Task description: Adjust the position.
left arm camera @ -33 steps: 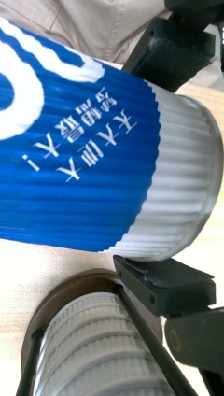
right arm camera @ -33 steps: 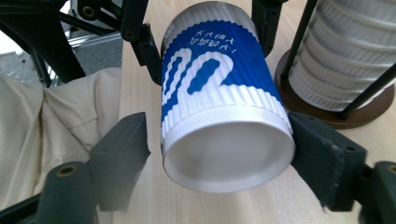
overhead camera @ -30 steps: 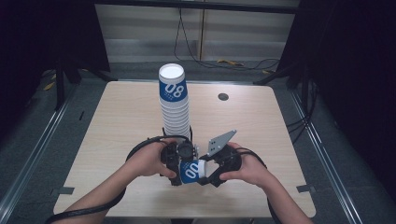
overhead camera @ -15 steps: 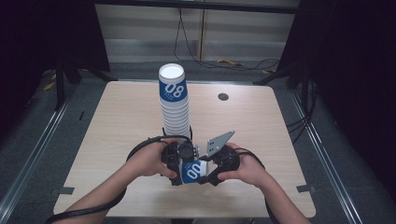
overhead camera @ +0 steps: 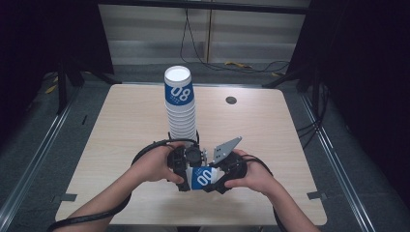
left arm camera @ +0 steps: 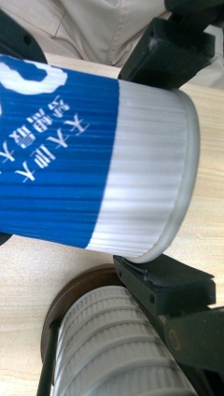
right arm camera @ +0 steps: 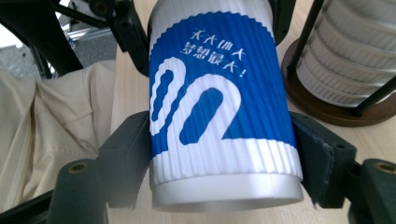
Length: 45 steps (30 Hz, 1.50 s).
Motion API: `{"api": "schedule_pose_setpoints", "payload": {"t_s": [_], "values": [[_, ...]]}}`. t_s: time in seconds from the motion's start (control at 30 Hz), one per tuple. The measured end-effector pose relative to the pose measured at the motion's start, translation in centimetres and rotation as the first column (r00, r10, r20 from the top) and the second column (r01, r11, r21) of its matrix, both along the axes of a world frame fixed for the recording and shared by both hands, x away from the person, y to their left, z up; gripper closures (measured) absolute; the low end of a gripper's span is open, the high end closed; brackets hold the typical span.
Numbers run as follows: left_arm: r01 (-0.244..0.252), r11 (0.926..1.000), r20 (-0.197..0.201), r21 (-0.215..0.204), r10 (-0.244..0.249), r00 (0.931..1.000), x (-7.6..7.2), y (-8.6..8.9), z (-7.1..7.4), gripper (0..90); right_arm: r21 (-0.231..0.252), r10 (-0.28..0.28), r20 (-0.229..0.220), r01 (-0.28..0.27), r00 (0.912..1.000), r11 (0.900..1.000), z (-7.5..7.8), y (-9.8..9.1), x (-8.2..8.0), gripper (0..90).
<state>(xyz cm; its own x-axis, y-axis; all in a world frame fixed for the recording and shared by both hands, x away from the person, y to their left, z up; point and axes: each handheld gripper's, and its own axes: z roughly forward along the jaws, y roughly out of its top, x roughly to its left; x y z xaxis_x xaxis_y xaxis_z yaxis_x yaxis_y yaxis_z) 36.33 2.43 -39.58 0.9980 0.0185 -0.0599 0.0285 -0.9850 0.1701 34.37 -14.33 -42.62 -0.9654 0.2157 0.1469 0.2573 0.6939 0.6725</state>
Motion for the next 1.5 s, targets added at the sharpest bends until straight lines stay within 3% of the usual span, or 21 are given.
{"api": "schedule_pose_setpoints", "payload": {"t_s": [0.33,0.53,0.67,0.8,1.03,1.17,1.27,1.3,1.37,1.5], "values": [[0.008,1.0,0.006,-0.003,-0.008,0.9999,0.1,0.0,-0.1,20.2,-0.012,0.008,0.022,-0.007,0.9997,0.9999,-0.3,0.0,-0.1,28.6],[-0.022,0.999,0.0,-0.04,0.022,0.9998,0.3,0.2,-0.2,18.8,-0.005,0.004,0.039,-0.004,0.9992,1.0,-0.2,-0.4,0.0,28.6],[-0.041,0.9988,-0.006,-0.028,0.041,0.9992,0.5,0.5,-0.2,20.8,-0.022,-0.009,0.048,0.01,0.9988,0.9997,0.0,-0.8,-0.1,28.5],[-0.047,0.9976,-0.007,-0.052,0.047,0.9989,0.7,0.8,0.1,18.6,-0.018,-0.016,0.048,0.017,0.9987,0.9997,-0.1,-1.2,-0.1,28.4],[-0.08,0.993,-0.025,-0.087,0.079,0.9966,0.9,1.6,0.5,18.2,-0.017,-0.027,0.057,0.028,0.998,0.9995,-0.3,-1.6,0.0,28.2],[-0.104,0.9881,-0.016,-0.113,0.103,0.9946,1.1,2.2,0.7,17.9,-0.009,-0.031,0.047,0.032,0.9984,0.9995,-0.4,-1.9,0.0,28.2],[-0.113,0.9873,-0.038,-0.112,0.109,0.9933,1.2,2.5,0.7,17.7,-0.011,-0.037,0.052,0.038,0.998,0.9992,-0.5,-2.1,0.0,28.1],[-0.142,0.9821,-0.044,-0.124,0.137,0.9895,1.0,2.6,0.6,17.7,-0.009,-0.04,0.057,0.041,0.9975,0.9991,-0.5,-2.2,0.0,28.1],[-0.13,0.9848,-0.059,-0.116,0.124,0.9906,1.1,2.8,0.7,17.7,-0.005,-0.05,0.054,0.05,0.9973,0.9987,-0.4,-2.3,0.0,28.0],[-0.154,0.9788,-0.064,-0.134,0.147,0.9871,1.2,3.2,0.2,17.7,0.011,-0.071,0.055,0.071,0.9959,0.9974,-0.4,-2.8,0.2,27.9]]}}
